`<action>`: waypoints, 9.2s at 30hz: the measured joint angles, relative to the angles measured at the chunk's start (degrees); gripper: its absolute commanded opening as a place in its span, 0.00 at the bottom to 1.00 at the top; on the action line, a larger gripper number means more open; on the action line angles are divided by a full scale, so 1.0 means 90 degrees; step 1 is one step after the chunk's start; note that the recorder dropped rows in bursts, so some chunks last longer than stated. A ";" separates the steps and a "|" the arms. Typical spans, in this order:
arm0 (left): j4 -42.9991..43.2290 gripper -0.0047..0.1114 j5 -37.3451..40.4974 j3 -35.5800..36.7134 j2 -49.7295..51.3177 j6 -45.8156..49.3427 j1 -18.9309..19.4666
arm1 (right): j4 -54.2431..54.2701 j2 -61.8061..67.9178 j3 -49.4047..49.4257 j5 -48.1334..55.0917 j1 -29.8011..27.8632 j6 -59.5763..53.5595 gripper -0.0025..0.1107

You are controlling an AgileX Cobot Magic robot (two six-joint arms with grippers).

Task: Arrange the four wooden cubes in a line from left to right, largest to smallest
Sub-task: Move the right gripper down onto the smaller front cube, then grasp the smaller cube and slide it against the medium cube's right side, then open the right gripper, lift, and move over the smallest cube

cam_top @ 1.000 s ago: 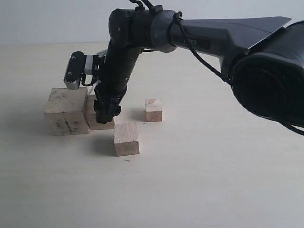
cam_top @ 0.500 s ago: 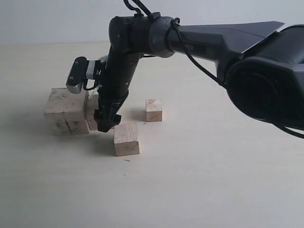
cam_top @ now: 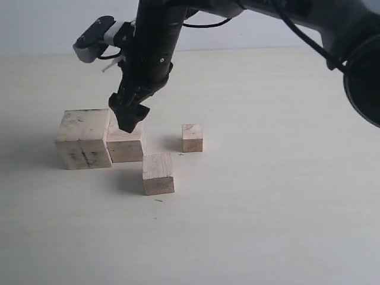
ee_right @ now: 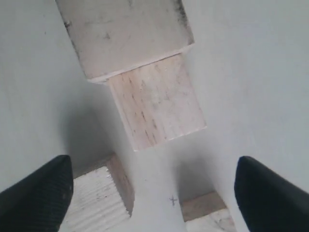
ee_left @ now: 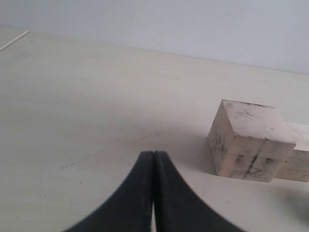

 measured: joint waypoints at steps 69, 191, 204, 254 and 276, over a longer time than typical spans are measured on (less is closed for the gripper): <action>0.0000 0.04 0.0000 0.0000 0.0000 0.0000 0.0000 | 0.0503 -0.0848 0.2705 -0.0727 0.0000 -0.2620 0.69; 0.0000 0.04 0.0000 0.0000 0.0000 0.0000 0.0000 | 0.0367 -0.0097 0.2709 -0.2976 -0.0360 -0.3485 0.77; 0.0000 0.04 0.0000 0.0000 0.0000 0.0000 0.0000 | -0.0284 -0.0960 0.2709 -0.2405 -0.0360 -0.1557 0.76; 0.0000 0.04 0.0000 0.0000 0.0000 0.0000 0.0000 | -0.1695 -0.1351 0.2709 -0.1783 -0.0360 0.2459 0.49; 0.0000 0.04 0.0000 0.0000 0.0000 0.0000 0.0000 | 0.1464 -0.1125 0.2709 -0.1139 -0.2229 -0.4275 0.49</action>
